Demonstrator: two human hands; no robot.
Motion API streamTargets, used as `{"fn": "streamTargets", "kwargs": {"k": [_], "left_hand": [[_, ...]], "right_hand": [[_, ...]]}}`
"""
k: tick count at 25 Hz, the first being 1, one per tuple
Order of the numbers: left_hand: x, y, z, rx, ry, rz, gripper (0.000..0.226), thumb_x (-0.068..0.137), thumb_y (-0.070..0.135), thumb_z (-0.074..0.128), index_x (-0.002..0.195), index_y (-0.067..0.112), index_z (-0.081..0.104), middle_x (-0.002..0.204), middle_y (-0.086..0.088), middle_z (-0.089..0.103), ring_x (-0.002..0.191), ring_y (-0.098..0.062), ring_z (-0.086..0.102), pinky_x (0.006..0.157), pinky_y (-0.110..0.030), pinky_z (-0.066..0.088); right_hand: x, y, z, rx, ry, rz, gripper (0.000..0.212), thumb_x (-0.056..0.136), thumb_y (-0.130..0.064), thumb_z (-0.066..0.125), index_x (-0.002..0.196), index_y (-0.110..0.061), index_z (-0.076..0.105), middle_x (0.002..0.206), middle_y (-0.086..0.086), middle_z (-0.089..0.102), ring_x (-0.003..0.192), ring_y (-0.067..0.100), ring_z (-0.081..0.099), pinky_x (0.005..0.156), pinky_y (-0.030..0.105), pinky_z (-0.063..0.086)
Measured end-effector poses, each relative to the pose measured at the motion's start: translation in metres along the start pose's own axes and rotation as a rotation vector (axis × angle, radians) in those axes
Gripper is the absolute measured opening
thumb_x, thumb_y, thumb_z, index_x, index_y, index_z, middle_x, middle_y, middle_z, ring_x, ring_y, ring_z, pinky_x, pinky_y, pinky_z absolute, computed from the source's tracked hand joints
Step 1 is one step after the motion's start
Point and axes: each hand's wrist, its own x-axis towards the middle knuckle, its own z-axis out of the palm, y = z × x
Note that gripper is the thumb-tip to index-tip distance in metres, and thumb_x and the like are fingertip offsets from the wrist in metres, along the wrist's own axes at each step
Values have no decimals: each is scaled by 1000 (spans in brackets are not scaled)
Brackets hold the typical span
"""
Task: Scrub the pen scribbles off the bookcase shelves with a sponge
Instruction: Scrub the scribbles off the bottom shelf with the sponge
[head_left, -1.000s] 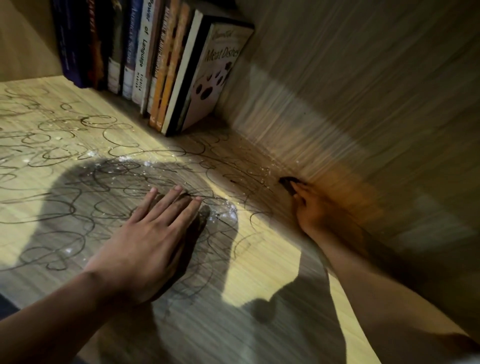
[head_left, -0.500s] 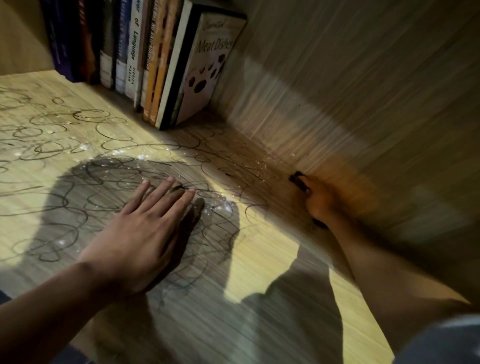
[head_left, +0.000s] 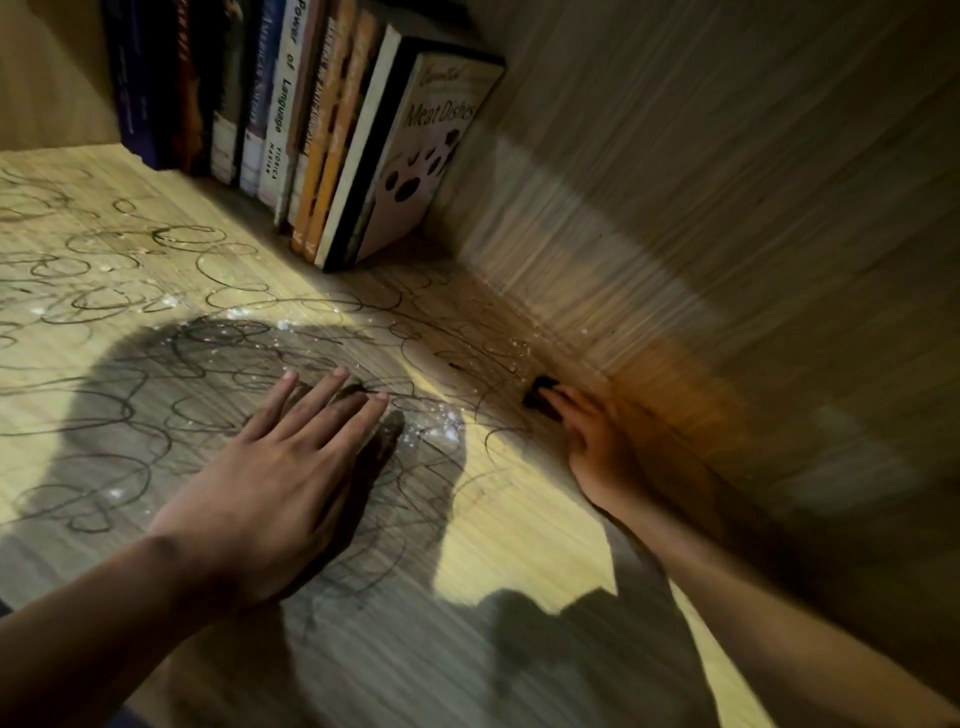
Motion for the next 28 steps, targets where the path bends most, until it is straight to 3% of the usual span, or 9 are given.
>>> {"fn": "streamTargets", "kwargs": {"k": [2,6,8,13,17,20,23,26,28], "left_hand": [[0,-1,2,-3,-5,-4,64,95,43,27,150,9,31,149,-12,43,145,-30,24,114,-47,15],[0,-1,2,7,-9,-5,64,95,42,28,150,9,30,149,-11,42,145,-28,24,114,-47,14],[1,-2,3,16,-16,4,65,95,42,28,151,10,28,150,-11,40,146,-27,22,115,-47,13],[-1,-3,4,17,-33,-7,66,95,43,28,152,11,25,153,-10,37,148,-27,17,116,-47,11],[0,-2,4,19,-28,-15,65,96,44,26,153,12,22,153,-9,35,148,-26,16,116,-46,10],[-1,-3,3,11,-28,-15,66,96,43,27,153,12,21,153,-9,36,148,-25,16,116,-46,9],[-1,0,0,7,-18,-18,66,95,43,29,152,11,24,151,-11,38,147,-27,20,115,-46,12],[1,0,0,5,-13,-29,66,95,44,29,152,10,25,151,-11,38,146,-28,20,114,-45,12],[1,0,1,3,-7,-27,66,95,43,29,152,10,27,151,-11,40,146,-29,21,115,-46,12]], "right_hand": [[1,16,-20,-92,-118,-50,58,96,-2,39,145,-34,36,153,-10,30,140,21,24,115,37,11],[48,12,-18,-362,-220,243,60,97,-15,35,152,-33,17,158,-5,20,138,33,25,112,44,17],[54,-8,-13,-306,-202,256,61,96,-13,36,152,-32,19,158,-5,20,136,35,26,111,44,18],[11,24,-16,-71,-168,-66,63,96,0,40,145,-38,33,153,-14,29,137,24,27,116,42,15],[48,17,-9,-117,-185,277,59,97,-12,37,147,-40,22,158,-8,19,144,30,17,118,48,13],[56,-33,5,70,-168,167,58,97,-4,37,150,-25,26,158,-4,16,148,26,5,120,41,3],[10,-12,1,283,-143,0,56,98,5,36,145,-25,32,151,-13,22,145,13,5,115,24,-2],[20,21,-8,202,-102,245,54,99,2,36,146,-24,29,155,-5,21,148,23,8,120,33,3],[32,2,-4,137,-99,314,56,98,1,34,149,-21,29,159,3,17,148,24,6,118,32,4]]}}
